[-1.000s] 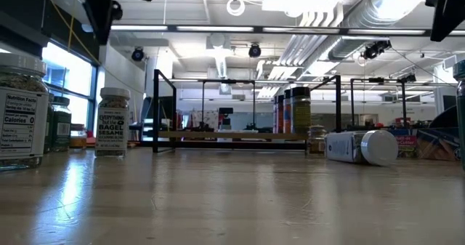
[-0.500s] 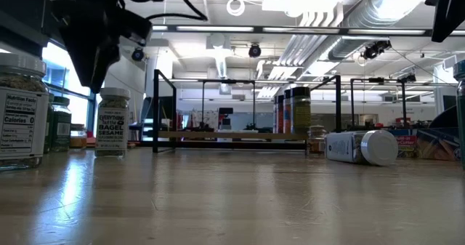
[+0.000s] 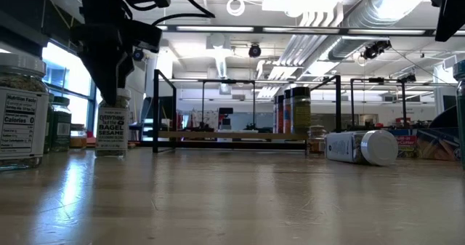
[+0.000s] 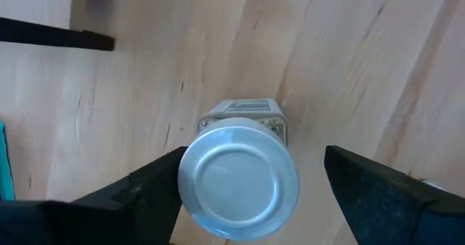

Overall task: Shelf spices
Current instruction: Put the top left white seasoning bottle on the shelf

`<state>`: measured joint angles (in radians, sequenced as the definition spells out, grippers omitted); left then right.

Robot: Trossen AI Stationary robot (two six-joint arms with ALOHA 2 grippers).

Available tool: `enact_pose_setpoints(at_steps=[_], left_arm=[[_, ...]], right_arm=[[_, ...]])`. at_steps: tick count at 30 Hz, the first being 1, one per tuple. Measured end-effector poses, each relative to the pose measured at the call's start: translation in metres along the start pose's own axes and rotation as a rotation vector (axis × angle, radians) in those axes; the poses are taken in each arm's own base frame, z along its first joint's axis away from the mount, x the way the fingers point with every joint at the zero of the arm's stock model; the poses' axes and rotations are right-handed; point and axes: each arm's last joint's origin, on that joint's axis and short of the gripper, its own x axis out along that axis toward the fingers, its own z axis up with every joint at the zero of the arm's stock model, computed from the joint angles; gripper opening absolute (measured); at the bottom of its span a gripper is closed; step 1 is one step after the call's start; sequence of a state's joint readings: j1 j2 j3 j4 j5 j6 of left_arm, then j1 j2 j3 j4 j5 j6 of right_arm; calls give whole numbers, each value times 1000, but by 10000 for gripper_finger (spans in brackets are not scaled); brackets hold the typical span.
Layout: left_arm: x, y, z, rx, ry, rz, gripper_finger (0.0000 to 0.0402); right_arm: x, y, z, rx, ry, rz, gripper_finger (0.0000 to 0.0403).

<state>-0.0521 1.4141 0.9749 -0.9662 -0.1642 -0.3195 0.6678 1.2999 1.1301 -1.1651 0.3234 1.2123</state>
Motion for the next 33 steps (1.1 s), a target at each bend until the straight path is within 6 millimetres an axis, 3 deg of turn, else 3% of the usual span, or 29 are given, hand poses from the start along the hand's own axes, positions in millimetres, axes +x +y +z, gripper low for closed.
enact_pose_setpoints(at_steps=[5,10,12,15,18,23,25,29,33], left_arm=[[0,0,0,0,-1,3,272],[-1,-2,2,-3,-10,-44,199],[-5,-4,5,-3,-11,-97,194],[-23,-8,16,-2,-54,-172,194],[-55,-9,31,-4,-117,-245,194],[-113,0,60,-73,-275,-303,194],[-126,4,78,-103,-314,-306,194],[-126,17,124,-115,-336,-277,194],[-107,41,168,-78,-313,-218,194]], right_arm=[[0,0,0,3,0,1,261],[0,0,0,3,1,1,261],[0,0,0,3,2,1,261],[0,0,-1,0,25,3,261],[-6,-4,-1,-4,60,5,261],[-26,-17,0,-32,55,56,260],[-35,-26,0,-49,39,86,259],[-49,-41,1,-76,-15,127,259],[-59,-55,-1,-79,-26,145,258]])
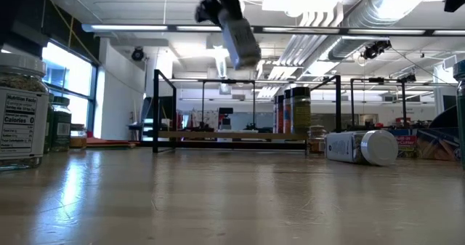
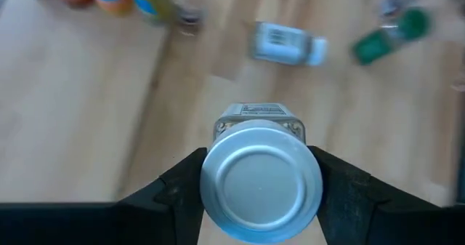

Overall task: Shelf spices
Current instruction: Put the top left white seasoning bottle on the shelf

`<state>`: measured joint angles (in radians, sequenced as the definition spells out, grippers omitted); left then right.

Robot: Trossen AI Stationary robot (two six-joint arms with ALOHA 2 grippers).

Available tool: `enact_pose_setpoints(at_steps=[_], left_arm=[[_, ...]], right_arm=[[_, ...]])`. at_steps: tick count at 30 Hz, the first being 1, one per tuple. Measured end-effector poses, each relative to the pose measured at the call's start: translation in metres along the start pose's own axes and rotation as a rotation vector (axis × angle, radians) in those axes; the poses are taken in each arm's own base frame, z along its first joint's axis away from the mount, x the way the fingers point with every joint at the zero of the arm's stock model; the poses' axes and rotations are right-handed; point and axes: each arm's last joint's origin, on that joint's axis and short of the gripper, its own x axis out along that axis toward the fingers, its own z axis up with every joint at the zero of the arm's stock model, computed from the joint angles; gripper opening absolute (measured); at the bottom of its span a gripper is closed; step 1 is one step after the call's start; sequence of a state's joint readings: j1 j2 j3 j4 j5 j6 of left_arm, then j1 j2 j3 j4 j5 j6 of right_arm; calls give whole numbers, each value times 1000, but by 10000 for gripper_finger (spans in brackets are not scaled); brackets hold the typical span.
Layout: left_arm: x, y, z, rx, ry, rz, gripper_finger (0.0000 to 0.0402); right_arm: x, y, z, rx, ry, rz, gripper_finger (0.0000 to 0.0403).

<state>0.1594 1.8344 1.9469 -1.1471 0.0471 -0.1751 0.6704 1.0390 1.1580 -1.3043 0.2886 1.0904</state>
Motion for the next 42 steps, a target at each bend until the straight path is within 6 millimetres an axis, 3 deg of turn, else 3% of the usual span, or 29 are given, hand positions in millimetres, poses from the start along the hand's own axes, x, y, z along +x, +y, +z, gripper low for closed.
enact_pose_setpoints(at_steps=[9,13,18,26,42], left_arm=[[53,93,43,203,38,144,194],[79,130,48,283,73,200,194],[100,157,46,327,131,260,194],[116,169,46,349,137,251,203],[119,170,50,366,84,240,228]], right_arm=[[-9,-14,-1,216,-94,-57,258],[-7,-13,0,303,-116,-69,258],[-3,-9,1,373,-109,-82,258],[3,-5,1,442,-99,-103,258],[5,-3,1,470,-99,-113,258]])
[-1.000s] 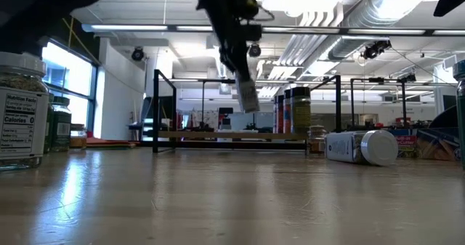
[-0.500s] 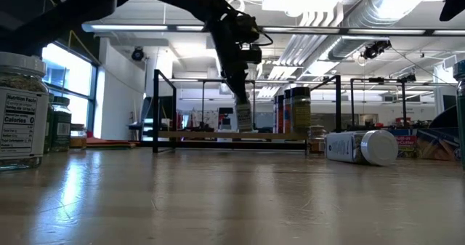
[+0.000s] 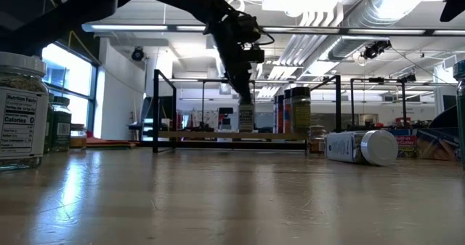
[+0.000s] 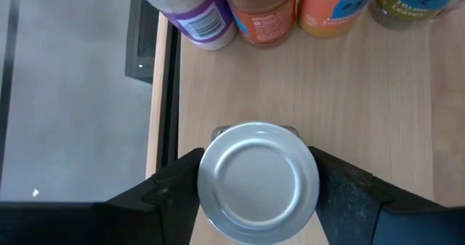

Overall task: Shelf spices
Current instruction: Put the top left white seasoning bottle on the shelf

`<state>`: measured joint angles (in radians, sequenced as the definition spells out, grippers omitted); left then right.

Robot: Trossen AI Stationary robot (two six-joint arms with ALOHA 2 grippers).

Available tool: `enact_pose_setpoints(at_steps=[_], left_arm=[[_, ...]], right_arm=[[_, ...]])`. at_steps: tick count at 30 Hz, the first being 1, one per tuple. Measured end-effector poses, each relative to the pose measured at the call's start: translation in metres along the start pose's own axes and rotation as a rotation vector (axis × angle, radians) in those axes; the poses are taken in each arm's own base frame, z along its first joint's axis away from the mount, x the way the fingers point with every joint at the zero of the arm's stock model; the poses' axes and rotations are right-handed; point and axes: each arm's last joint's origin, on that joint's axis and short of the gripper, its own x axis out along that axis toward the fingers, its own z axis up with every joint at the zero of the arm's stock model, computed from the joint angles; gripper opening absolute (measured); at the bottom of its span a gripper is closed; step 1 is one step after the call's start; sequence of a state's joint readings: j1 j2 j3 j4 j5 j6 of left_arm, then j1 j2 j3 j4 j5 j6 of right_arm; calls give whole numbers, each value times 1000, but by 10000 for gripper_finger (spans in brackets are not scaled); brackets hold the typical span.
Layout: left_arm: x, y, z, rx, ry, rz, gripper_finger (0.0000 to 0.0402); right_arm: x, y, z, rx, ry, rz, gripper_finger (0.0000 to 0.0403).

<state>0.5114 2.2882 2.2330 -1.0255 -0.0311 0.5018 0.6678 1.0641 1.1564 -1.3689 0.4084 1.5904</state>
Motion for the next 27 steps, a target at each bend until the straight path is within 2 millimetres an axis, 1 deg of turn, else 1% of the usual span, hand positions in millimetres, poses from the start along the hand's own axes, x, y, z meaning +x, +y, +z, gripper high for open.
enact_pose_setpoints(at_steps=[4,14,18,24,27], left_arm=[[0,0,1,0,-6,3,238],[0,0,1,-1,-7,2,283],[-2,0,0,0,-6,0,286],[-11,0,2,0,-43,-31,286],[-11,0,3,1,-49,-39,286]], right_arm=[[0,0,0,3,0,-1,258],[0,0,0,3,0,-1,258],[0,0,0,2,-1,-1,259],[0,0,0,1,-1,-1,259],[0,0,0,1,-1,-1,259]])
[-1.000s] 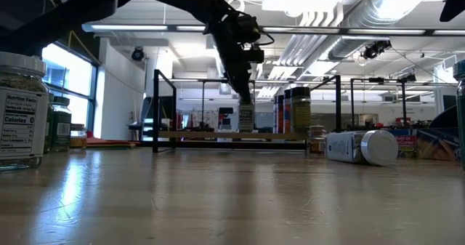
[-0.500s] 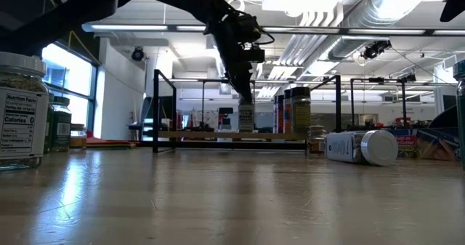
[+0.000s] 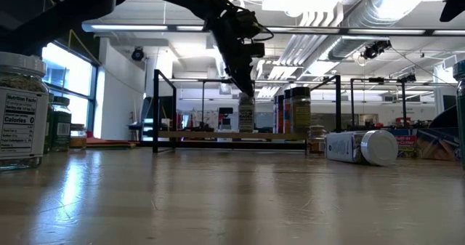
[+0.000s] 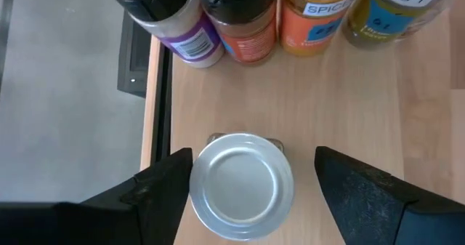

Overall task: Shelf spices
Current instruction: Put the top left white seasoning bottle on the shelf

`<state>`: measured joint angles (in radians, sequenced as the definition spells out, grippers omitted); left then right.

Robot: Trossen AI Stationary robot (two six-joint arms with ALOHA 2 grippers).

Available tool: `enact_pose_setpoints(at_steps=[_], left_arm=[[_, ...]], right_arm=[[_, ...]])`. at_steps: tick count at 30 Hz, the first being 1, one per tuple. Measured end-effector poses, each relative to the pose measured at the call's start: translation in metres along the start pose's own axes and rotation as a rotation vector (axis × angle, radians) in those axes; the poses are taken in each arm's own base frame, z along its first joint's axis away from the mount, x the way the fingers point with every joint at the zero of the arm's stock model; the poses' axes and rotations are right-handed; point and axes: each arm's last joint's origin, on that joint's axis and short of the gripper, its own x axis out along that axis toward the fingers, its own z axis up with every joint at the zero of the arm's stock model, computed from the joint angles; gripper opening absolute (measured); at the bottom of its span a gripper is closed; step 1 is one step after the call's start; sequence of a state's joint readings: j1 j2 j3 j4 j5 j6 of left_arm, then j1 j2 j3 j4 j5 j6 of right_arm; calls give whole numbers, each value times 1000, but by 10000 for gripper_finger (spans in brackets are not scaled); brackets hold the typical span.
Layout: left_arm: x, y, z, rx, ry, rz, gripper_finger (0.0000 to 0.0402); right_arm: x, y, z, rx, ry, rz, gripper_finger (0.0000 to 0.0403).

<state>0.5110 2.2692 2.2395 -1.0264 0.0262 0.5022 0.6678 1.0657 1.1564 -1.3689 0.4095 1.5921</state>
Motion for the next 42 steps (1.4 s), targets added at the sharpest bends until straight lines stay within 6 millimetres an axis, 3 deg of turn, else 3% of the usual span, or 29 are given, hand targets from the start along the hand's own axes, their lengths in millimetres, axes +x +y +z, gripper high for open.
enact_pose_setpoints(at_steps=[21,42], left_arm=[[-1,1,-1,-34,-20,-35,310],[-26,4,2,-19,-71,-27,311]], right_arm=[[0,0,0,0,0,0,259],[0,-1,1,-6,-24,-6,259]])
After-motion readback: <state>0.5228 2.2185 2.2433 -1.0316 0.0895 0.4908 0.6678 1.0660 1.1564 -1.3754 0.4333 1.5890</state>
